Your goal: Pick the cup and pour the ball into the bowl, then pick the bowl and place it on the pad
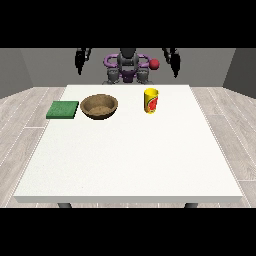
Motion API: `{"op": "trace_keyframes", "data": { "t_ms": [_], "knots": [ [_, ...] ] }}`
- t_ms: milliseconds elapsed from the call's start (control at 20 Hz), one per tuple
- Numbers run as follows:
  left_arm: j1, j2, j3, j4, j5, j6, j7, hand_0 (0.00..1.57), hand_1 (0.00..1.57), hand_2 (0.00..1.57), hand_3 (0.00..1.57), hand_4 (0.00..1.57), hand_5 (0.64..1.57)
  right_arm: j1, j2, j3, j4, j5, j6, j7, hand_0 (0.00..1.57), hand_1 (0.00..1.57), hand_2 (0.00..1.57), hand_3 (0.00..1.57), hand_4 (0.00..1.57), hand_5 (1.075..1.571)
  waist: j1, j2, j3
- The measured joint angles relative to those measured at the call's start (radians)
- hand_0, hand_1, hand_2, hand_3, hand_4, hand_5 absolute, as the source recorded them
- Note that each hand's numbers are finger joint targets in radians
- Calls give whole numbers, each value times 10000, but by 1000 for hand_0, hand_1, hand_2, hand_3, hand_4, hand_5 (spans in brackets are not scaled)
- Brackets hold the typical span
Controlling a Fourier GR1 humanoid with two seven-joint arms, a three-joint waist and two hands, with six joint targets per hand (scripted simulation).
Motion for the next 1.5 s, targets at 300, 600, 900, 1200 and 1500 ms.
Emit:
{"op": "trace_keyframes", "data": {
  "t_ms": [300,600,900,1200,1500],
  "knots": [
    [-118,215,86,-665,123,-27,676,0,0,0,0,664,1566,-124,-320,-136,-649,-106,79,681,0,0,0,0,875,1533,1,-1790,187],
    [420,-792,-420,-1667,1006,658,3027,0,0,0,0,618,1564,556,375,-220,-1713,-1283,-267,3070,0,0,0,0,856,1531,-341,-3509,296],
    [-412,-1022,-971,-2778,570,1778,4225,0,0,0,0,591,1557,569,292,-406,-3391,-1652,-467,4170,0,0,0,0,760,1549,-582,-2693,320],
    [-1355,-996,-1038,-2268,211,1999,2920,0,0,0,0,575,1537,-200,518,-390,-3553,-1383,-669,3351,0,0,0,225,727,1551,-644,-691,323],
    [-1931,-821,-570,-1200,-29,1824,693,0,0,0,0,555,1496,-723,519,-748,-2850,-1625,-228,1635,0,0,0,0,691,1547,-714,1365,326]
  ]
}}
